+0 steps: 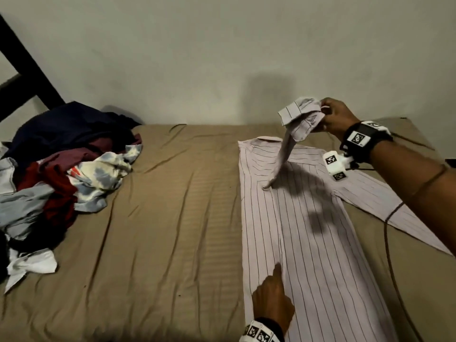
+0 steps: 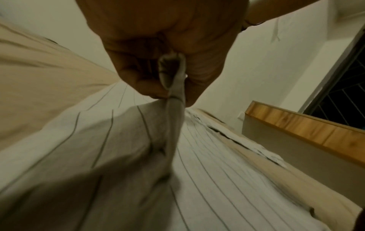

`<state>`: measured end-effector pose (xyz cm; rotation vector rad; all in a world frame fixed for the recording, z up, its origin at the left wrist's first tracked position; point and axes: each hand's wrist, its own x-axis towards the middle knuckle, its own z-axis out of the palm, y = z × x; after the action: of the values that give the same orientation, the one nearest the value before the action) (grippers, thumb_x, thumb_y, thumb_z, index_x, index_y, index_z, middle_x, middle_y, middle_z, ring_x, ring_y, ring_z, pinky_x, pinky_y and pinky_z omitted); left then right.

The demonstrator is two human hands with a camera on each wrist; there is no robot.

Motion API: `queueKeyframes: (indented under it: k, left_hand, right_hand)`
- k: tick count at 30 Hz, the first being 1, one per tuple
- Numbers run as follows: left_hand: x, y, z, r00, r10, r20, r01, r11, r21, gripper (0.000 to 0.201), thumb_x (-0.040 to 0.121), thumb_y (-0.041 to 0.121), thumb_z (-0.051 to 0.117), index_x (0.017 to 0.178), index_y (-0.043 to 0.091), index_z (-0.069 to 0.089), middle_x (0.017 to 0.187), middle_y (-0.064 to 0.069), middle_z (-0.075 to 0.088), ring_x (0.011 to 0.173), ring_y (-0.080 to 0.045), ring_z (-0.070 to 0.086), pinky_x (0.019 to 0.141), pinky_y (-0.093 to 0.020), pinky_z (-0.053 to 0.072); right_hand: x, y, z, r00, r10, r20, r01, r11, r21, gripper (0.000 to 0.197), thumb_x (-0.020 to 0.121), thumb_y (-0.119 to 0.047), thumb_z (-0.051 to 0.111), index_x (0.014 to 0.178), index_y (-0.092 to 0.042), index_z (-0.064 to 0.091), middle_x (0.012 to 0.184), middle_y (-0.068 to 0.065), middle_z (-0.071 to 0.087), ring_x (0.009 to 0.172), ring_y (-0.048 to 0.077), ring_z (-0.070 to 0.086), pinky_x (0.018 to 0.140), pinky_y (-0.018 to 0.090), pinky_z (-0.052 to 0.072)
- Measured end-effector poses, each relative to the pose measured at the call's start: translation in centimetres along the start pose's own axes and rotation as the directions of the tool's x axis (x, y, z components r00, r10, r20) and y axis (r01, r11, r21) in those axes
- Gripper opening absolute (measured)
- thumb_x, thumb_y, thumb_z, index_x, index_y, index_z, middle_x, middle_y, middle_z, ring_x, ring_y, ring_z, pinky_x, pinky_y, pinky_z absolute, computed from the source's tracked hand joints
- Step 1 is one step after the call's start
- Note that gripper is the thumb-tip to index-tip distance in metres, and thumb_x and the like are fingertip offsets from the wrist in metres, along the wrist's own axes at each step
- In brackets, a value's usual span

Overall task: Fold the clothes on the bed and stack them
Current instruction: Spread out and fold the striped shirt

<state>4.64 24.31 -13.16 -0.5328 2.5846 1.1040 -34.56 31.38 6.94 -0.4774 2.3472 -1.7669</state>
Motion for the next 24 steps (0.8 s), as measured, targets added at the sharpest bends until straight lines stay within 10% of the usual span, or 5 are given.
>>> queueKeyframes:
  k: [14,19,20,21,24]
  left_hand:
    - [-0.2,0.5,2.3,0.986,-0.07,0.149,0.032,0.969,0.244,0.075,0.093,0.01,0.059,0.158,0.019,0.023,0.134,-0.008,0.058,0.119,-0.028,0.061,0.097,-0.037,0.049]
    - [-1.2,-0.7,2.5,0.992,-0.098,0.08,0.079,0.975,0.21,0.081,0.084,0.079,0.049,0.137,0.018,0.043,0.12,-0.004,0.065,0.11,-0.027,0.064,0.082,-0.037,0.046]
    - [-1.7,-1.7,2.4,0.99,-0.135,0.026,0.128,0.973,0.191,0.086,0.079,0.088,0.041,0.131,0.02,0.047,0.116,-0.002,0.066,0.108,-0.025,0.065,0.079,-0.038,0.045]
    - [-2.1,-2.9,2.2,0.983,-0.179,-0.041,0.183,0.971,0.156,0.087,0.077,0.092,0.037,0.127,0.021,0.05,0.113,0.001,0.067,0.105,-0.023,0.066,0.077,-0.037,0.045]
    - [-3.5,-6.9,1.2,0.923,-0.344,-0.171,0.356,0.934,0.042,0.078,0.079,0.088,0.042,0.118,0.022,0.052,0.11,0.002,0.065,0.103,-0.02,0.065,0.079,-0.033,0.049]
  right_hand:
    - [-4.4,4.5,-4.9,0.987,0.044,-0.154,-0.034,0.997,0.068,0.032,0.086,0.009,0.068,0.095,-0.02,0.059,0.095,0.008,0.066,0.079,0.015,0.071,0.064,0.033,0.063]
    - [-9.3,11.5,-7.1,0.822,0.476,-0.312,-0.459,0.879,0.13,0.035,0.088,-0.014,0.073,0.116,-0.011,0.053,0.12,0.018,0.057,0.088,0.035,0.069,0.06,0.037,0.063]
    - [-11.0,13.3,-7.3,0.749,0.562,-0.351,-0.603,0.798,-0.008,0.054,0.077,-0.031,0.084,0.116,-0.011,0.054,0.118,0.018,0.057,0.087,0.036,0.067,0.112,0.035,0.043]
    - [-12.7,15.7,-7.1,0.689,0.62,-0.376,-0.701,0.702,-0.128,0.065,0.066,-0.041,0.089,0.112,-0.012,0.054,0.112,0.016,0.06,0.078,0.035,0.066,0.029,-0.004,0.004]
    - [-19.3,21.2,-3.0,0.642,0.701,-0.311,-0.763,0.625,-0.166,0.008,0.092,-0.014,0.061,0.087,-0.015,0.055,0.094,0.017,0.064,0.044,0.018,0.061,0.039,0.025,0.054]
